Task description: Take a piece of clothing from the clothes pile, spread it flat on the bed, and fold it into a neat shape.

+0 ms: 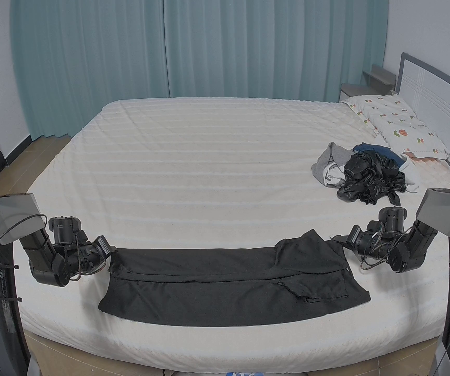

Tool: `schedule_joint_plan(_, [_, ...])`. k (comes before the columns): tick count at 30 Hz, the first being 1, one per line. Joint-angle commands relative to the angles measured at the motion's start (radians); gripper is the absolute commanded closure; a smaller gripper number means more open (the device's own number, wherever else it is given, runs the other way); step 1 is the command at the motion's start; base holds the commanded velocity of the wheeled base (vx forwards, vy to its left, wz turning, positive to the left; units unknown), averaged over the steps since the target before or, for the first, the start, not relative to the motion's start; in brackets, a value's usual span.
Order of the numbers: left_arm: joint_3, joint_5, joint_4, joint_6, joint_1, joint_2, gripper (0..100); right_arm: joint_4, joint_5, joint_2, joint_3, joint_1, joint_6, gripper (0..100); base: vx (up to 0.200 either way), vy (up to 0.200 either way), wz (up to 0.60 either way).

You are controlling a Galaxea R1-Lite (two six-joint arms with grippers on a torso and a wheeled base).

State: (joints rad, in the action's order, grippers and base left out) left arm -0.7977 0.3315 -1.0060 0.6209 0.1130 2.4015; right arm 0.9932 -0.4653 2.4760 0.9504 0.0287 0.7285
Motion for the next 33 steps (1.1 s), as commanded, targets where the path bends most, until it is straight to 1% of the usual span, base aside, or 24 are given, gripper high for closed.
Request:
schedule_joint_plan(1, [-0.002, 0.001, 0.0, 0.0, 0.001, 0.001, 100, 0.001, 0.025, 0.003, 0.011, 0.008, 0.0, 100, 0.0, 0.0, 0.0])
schedule_joint_plan(9, [-0.023, 0.0, 0.0, 0.04, 0.008, 0.001, 100, -0.002, 0.043, 0.011, 0.031, 0.022, 0.003, 100, 0.0, 0.0, 0.0])
schedule_joint_plan(18, [-0.017, 0.0, 0.001, 0.036, 0.007, 0.001, 100, -0.008, 0.043, 0.012, 0.03, 0.019, 0.0, 100, 0.0, 0.0, 0.0])
schedule_joint_plan(19, [-0.015, 0.0, 0.001, 0.034, 0.005, 0.001, 0, -0.011, 0.043, 0.012, 0.028, 0.017, 0.0, 0, 0.0, 0.0, 0.0])
schedule_joint_plan(23, [-0.015, 0.0, 0.0, 0.033, 0.005, 0.002, 0, -0.007, 0.043, 0.0, 0.024, 0.017, 0.002, 0, 0.0, 0.0, 0.0])
schedule_joint_plan(28, [-0.018, 0.0, 0.0, 0.034, 0.005, 0.002, 0, 0.004, 0.056, -0.069, 0.005, 0.02, 0.005, 0, 0.0, 0.0, 0.0])
schedule_joint_plan(29, [-0.02, 0.001, 0.0, 0.039, 0.007, 0.002, 0, 0.005, 0.074, -0.111, -0.018, 0.016, -0.001, 0, 0.0, 0.0, 0.0])
schedule_joint_plan(33, [-0.021, 0.001, 0.0, 0.042, 0.01, 0.001, 0, -0.004, 0.077, -0.161, -0.03, -0.01, -0.006, 0, 0.0, 0.0, 0.0])
